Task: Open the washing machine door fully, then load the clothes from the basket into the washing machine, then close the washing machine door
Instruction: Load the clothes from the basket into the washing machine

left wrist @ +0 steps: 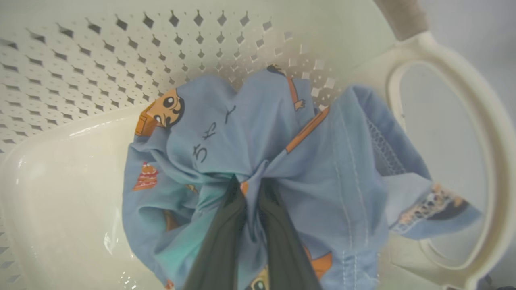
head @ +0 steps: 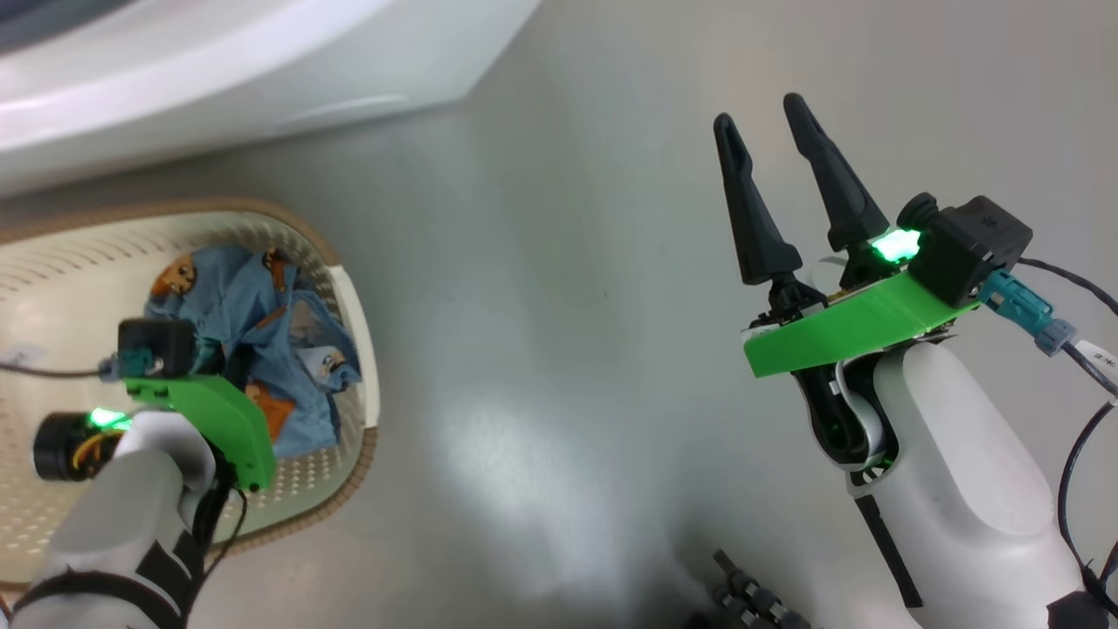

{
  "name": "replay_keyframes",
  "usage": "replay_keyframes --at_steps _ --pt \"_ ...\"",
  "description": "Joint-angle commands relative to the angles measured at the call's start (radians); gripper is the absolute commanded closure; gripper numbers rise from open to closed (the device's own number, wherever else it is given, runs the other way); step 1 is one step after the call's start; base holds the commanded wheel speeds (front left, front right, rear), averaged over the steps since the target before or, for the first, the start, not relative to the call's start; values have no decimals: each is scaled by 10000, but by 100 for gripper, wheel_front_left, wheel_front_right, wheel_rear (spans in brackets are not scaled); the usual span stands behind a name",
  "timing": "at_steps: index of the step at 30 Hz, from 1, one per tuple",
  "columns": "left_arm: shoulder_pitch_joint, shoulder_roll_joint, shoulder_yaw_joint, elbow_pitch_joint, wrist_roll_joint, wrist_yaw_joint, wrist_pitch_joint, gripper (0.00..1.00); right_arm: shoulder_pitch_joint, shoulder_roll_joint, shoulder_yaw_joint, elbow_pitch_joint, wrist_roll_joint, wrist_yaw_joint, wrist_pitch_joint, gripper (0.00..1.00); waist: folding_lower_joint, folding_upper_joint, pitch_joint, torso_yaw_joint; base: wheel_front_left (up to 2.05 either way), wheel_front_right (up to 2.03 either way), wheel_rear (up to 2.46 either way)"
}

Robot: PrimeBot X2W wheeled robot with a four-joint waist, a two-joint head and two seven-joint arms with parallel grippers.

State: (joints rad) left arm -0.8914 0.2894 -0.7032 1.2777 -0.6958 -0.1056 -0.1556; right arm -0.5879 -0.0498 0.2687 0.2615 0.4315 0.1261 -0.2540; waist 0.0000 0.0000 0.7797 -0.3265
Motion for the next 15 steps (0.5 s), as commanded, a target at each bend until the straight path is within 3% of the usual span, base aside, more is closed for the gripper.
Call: replay_keyframes --at_steps 1,8,15 --pt "387 157 254 -46 -94 -43 -268 100 397 -12 134 -116 -7 46 -78 0 0 0 -838 394 0 0 0" --pt "1156 -181 486 -407 -455 -177 -957 100 789 -212 137 213 15 46 -78 0 0 0 -2396 788 0 0 0" --pt "2023 -108 1149 -1685 -646 -204 -1056 100 1300 -429 241 557 109 46 -78 0 0 0 -3767 1060 0 0 0"
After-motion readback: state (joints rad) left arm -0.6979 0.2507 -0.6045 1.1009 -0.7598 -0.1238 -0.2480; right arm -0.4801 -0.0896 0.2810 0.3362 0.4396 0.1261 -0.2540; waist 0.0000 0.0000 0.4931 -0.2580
